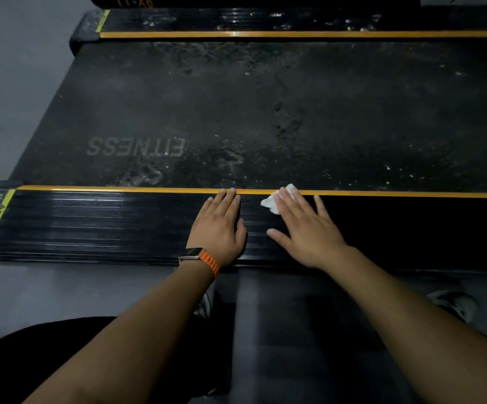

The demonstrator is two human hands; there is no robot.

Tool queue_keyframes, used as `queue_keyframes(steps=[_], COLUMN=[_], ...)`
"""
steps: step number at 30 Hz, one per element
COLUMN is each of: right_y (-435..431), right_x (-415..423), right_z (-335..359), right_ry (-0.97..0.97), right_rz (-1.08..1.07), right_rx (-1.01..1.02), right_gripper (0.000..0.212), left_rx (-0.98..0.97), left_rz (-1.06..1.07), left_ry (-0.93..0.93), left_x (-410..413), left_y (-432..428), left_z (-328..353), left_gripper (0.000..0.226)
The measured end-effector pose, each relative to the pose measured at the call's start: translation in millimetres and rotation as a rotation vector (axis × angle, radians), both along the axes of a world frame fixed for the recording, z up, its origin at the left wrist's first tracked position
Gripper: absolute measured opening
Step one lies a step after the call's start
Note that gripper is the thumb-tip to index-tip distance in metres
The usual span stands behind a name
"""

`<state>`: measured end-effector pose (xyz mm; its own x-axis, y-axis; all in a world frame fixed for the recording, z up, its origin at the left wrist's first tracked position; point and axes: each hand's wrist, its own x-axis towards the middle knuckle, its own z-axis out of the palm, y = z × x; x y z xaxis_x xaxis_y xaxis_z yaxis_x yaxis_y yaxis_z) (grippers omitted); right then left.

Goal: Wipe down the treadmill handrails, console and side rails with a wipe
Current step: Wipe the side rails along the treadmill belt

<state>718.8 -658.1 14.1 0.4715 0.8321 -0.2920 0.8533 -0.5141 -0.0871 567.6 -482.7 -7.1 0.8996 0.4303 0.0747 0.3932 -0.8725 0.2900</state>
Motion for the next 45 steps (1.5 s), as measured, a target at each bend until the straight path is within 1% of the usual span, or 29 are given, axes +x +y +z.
queue_keyframes(steps=[4,6,8,12,15,19,23,25,27,29,31,35,38,42,45], right_y=[-44.0,-44.6,-25.0,22.0,12.7,-22.7,-4.3,20.0,37.2,36.2,15.9,-32.5,-21.8,4.7,-15.9], right_x=[17.8,13.4,2.1,-18.5,-11.7,1.5,-20.9,-36.7,-47.1,-48.9,-43.7,-33.6,-48.2,-72.8,-60.1], right_z=[0.8,2.2,3.3,-0.9,0.6,6.7,0.7,-4.9,-9.6,-9.0,-7.8,-2.4,-1.8,-8.4,-4.9], right_ry=[-0.041,-0.035,-0.011,0.017,-0.006,-0.042,-0.023,0.016,0.033,0.024,-0.019,-0.062,-0.039,-0.016,-0.063], right_rz=[-0.124,-0.166,-0.147,-0.002,0.043,-0.023,-0.108,-0.082,-0.037,-0.007,-0.007,-0.145,-0.223,-0.084,-0.051], right_rx=[-0.011,-0.035,-0.03,-0.006,-0.037,-0.053,-0.013,0.04,0.057,0.068,0.07,-0.008,0.006,0.048,0.025], right_gripper=[0.096,0.098,0.1,0.105,0.095,0.092,0.1,0.106,0.102,0.097,0.093,0.094,0.099,0.097,0.094], left_rx=[-0.002,-0.006,-0.009,-0.007,-0.014,-0.035,-0.041,-0.011,0.005,-0.006,-0.013,-0.023,-0.016,-0.008,-0.005], left_rz=[0.001,0.0,0.007,-0.001,-0.017,-0.031,-0.096,-0.103,-0.066,-0.033,-0.016,-0.03,-0.026,-0.024,-0.031], left_ry=[0.018,0.014,0.005,-0.003,0.007,0.031,0.043,0.02,-0.005,0.005,0.036,0.056,0.047,0.041,0.049], left_x=[0.4,0.6,-0.1,-0.9,-1.8,-2.6,-7.2,-18.2,-28.2,-30.9,-29.1,-28.4,-27.4,-27.3,-27.9], left_y=[1.4,2.1,2.8,4.6,4.8,8.2,16.8,26.5,34.3,34.4,30.6,30.2,29.8,30.0,31.3], left_z=[-0.4,-1.5,-2.6,-5.1,-4.5,0.0,-0.8,-2.0,-2.8,-1.2,0.3,2.2,1.3,1.3,0.6], left_gripper=[0.062,0.062,0.061,0.059,0.059,0.061,0.062,0.059,0.059,0.06,0.064,0.067,0.066,0.067,0.067])
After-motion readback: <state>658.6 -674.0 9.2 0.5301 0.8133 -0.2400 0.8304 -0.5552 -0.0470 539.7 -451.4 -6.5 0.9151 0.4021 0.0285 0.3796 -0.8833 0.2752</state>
